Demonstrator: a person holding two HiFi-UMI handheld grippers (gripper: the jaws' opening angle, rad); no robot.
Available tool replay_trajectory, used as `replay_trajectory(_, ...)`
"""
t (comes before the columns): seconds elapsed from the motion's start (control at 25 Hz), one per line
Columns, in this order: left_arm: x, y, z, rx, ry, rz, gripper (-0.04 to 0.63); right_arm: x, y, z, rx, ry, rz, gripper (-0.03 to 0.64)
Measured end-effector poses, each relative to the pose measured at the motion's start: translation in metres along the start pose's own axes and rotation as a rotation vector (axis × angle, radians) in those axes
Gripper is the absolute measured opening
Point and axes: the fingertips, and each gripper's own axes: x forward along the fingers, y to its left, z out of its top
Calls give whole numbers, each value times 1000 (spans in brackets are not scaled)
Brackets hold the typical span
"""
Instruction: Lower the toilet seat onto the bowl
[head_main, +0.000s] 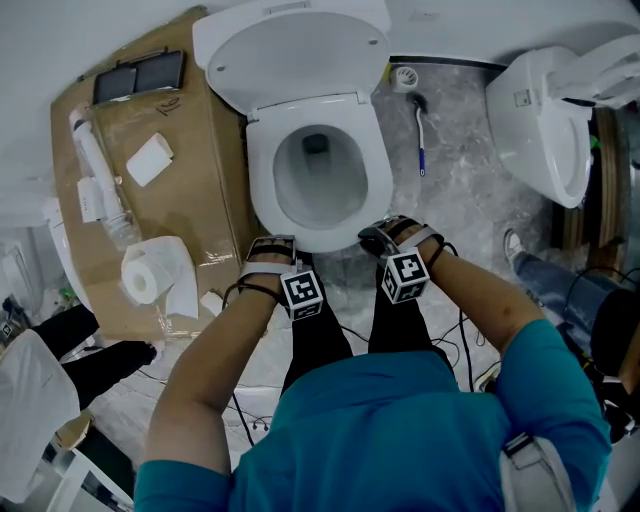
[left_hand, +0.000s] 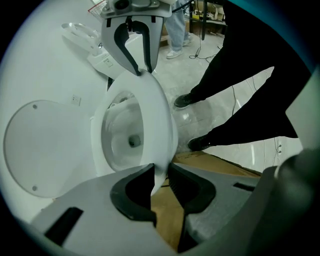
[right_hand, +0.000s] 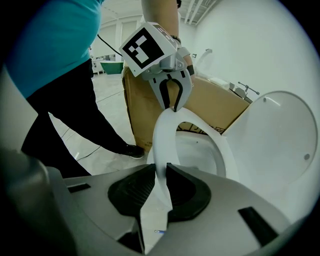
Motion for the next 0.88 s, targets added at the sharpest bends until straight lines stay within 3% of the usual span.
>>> replay_trajectory(0.6,37,-19,4,20,111,-51,86,33,20,-15,-15,27,28,60)
replay_trajectory(0.76,49,-17,5,39,136,-21,86,41,23,-19,-23,35,27,55)
replay_trajectory(0.88,46,-18,6,23,154,-64,86,48,28,-23,-22,42,32,49)
